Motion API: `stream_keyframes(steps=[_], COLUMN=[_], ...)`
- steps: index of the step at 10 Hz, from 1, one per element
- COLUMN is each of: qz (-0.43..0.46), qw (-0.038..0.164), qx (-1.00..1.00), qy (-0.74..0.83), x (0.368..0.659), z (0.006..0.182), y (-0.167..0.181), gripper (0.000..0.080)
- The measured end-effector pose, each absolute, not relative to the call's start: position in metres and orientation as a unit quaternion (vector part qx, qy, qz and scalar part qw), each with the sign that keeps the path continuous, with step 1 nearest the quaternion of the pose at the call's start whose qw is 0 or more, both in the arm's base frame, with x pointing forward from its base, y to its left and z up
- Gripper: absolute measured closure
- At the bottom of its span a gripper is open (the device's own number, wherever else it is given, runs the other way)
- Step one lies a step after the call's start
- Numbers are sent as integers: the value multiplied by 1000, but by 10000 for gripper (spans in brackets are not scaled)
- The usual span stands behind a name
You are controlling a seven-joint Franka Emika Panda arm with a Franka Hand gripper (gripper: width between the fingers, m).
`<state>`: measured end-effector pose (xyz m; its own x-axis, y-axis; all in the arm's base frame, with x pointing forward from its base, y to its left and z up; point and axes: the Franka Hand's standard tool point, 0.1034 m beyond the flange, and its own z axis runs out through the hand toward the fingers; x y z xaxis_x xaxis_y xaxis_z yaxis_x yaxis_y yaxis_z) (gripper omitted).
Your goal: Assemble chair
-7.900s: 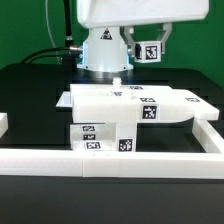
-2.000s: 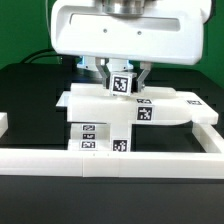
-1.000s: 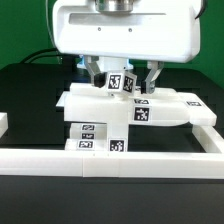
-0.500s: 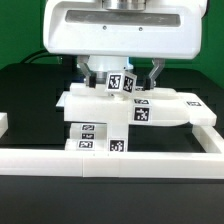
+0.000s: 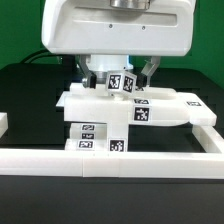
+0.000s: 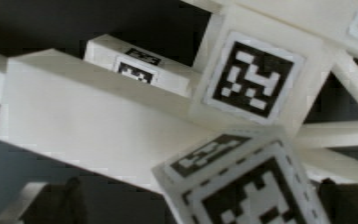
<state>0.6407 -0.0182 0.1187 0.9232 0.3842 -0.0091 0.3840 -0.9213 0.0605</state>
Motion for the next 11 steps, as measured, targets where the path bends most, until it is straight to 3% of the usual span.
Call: stream_keyframes(steps=[6, 8, 11], qz=[12, 11, 12], qw=[44, 43, 43], qx=[959, 959, 964], qy=[280, 280, 264], x=[644, 644, 644], z=[118, 116, 116], y=[-10, -11, -11], gripper=[165, 521, 518])
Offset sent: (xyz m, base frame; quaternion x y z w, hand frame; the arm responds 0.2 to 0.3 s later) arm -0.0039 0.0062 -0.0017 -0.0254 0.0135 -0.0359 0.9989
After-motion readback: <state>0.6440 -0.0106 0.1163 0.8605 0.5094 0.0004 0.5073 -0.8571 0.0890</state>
